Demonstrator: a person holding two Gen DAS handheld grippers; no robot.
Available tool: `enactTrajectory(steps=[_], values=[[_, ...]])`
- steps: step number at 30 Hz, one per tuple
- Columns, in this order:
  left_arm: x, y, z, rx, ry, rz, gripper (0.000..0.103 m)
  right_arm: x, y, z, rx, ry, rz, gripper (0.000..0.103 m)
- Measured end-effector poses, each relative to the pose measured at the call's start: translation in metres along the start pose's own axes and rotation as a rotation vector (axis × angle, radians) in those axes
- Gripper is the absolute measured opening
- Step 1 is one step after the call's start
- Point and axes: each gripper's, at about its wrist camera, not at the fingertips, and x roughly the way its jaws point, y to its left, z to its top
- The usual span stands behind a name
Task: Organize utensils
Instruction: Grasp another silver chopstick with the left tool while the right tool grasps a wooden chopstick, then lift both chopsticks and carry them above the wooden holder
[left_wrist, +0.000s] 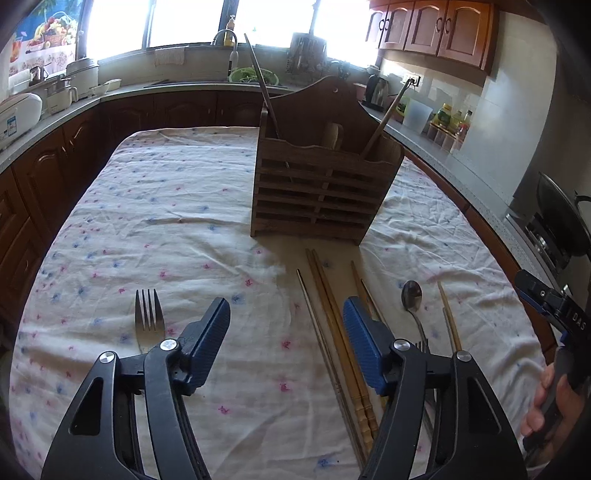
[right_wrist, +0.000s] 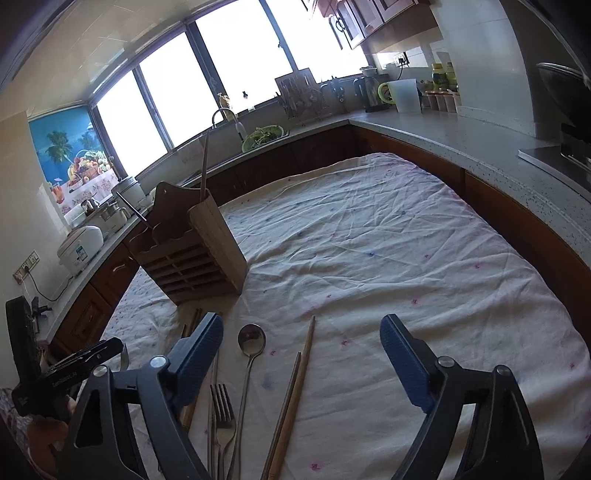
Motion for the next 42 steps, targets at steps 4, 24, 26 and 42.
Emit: enactTrajectory(steps=[4, 24, 26, 42], values=[[0.017, -0.005, 0.001, 0.02, 0.05, -0.022, 0.042, 0.02, -0.001, 0.0, -0.006, 0.063, -0.02, 0.044], [0.098, -0.017, 0.016, 0.086, 0.245, -0.024, 0.01, 0.109, 0.005, -0.006, -0.108, 0.287, -0.088, 0.017], [0.099, -0.02, 0.018, 0.103, 0.243, -0.008, 0.009, 0.112, 0.008, -0.006, -0.13, 0.287, -0.1, 0.017], [0.082, -0.018, 0.017, 0.117, 0.21, -0.029, 0.004, 0.087, 0.008, 0.004, -0.081, 0.227, -0.033, 0.004]])
